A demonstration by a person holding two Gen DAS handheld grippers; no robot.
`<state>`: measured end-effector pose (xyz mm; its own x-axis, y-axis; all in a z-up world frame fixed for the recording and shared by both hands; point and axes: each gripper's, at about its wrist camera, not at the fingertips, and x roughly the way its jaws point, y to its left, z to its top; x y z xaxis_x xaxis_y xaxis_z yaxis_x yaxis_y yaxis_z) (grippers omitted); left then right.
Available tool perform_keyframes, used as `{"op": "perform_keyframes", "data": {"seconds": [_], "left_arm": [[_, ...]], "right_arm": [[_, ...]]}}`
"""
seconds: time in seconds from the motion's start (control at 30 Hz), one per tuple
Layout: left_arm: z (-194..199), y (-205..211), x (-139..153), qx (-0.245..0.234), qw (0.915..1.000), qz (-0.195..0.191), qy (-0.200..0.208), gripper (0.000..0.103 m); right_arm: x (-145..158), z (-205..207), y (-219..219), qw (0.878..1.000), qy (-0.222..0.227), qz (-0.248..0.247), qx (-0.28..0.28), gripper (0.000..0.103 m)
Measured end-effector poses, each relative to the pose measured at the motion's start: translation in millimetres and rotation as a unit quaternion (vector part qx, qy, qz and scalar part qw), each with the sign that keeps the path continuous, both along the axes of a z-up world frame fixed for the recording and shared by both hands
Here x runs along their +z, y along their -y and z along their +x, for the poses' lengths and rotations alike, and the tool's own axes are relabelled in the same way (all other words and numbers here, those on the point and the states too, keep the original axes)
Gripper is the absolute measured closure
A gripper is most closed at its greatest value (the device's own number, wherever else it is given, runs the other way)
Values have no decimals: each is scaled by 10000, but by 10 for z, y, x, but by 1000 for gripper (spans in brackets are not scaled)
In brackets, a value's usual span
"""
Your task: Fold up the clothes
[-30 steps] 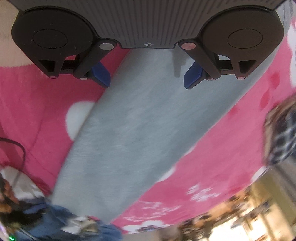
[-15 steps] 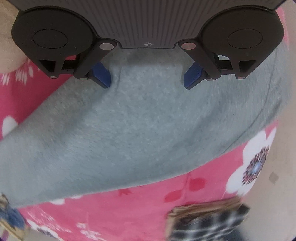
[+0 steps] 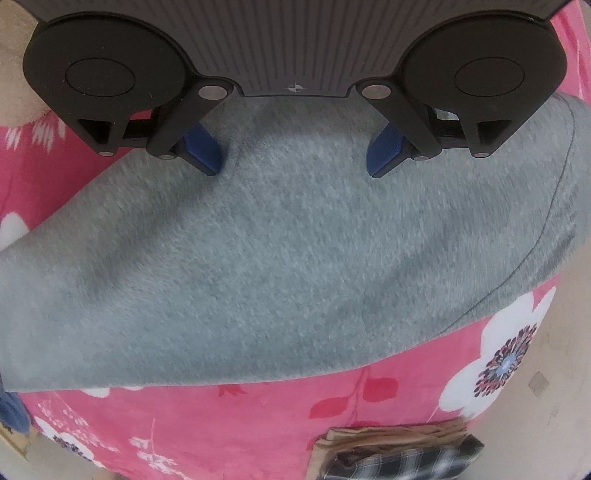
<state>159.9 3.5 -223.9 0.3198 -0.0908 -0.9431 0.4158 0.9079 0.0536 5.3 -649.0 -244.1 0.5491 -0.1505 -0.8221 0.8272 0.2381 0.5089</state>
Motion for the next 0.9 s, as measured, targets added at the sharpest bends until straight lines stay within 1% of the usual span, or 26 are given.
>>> {"op": "perform_keyframes", "data": {"seconds": [0.03,0.07,0.13,0.17,0.2,0.23,0.27,0.3,0.33,0.37,0.4,0.43,0.47,0.5,0.53,0.57,0.63,0.67,0.77,0.8,0.87,0.9], "left_arm": [[1,-2,-4,5,10000,-11,1,15],[4,-5,-10,8,10000,-23,-3,15],[8,-10,-23,12,10000,-45,-16,15],[7,-13,-28,11,10000,-54,-17,15],[7,-16,-32,13,10000,-66,-18,15],[7,-20,-39,19,10000,-71,-26,15],[6,-24,-46,25,10000,-74,-36,15],[4,-26,-52,26,10000,-77,-42,15],[3,-28,-57,25,10000,-79,-47,15],[3,-28,-60,20,10000,-81,-50,15],[5,-27,-60,8,10000,-83,-52,15],[6,-28,-62,-6,10000,-83,-53,15],[6,-33,-63,-20,9999,-84,-55,15],[8,-40,-65,-23,9999,-93,-59,15],[11,-48,-68,-22,9999,-106,-63,15],[16,-54,-75,-10,9999,-116,-76,15],[28,-67,-90,22,9998,-135,-106,15],[31,-73,-93,36,9998,-140,-116,15],[45,-69,-93,86,9998,-118,-152,15],[54,-66,-86,110,9997,-108,-165,15],[68,-67,-58,177,9996,-108,-173,15],[74,-77,-34,241,9995,-121,-180,15]], "right_arm": [[15,19,23,10000,28,-47,35,90],[37,33,50,9999,60,-95,67,101],[174,13,26,9989,299,-321,159,101],[305,-27,-41,9952,701,-601,316,101],[446,-68,-111,9867,1220,-937,530,101],[533,-103,-169,9780,1492,-1270,710,101],[524,-116,-186,9751,1448,-1474,809,101],[478,-121,-183,9746,1302,-1601,870,101],[346,-114,-122,9786,1098,-1498,884,100],[141,-120,-19,9865,745,-1204,818,95],[-73,-169,80,9942,235,-868,585,91],[-225,-263,143,9977,-18,-630,249,93],[-263,-387,157,9983,67,-579,-84,94],[-256,-520,152,9971,244,-603,-406,92],[-218,-617,131,9951,367,-685,-611,90],[-147,-671,95,9936,423,-837,-634,90],[4,-669,10,9908,452,-1215,-385,90],[74,-622,-46,9890,455,-1403,-144,90],[223,-343,-234,9785,541,-1811,824,90],[222,-198,-282,9754,568,-1816,1115,90],[99,78,-288,9766,434,-1532,1442,90],[24,188,-324,9777,186,-1475,1483,89]]}}
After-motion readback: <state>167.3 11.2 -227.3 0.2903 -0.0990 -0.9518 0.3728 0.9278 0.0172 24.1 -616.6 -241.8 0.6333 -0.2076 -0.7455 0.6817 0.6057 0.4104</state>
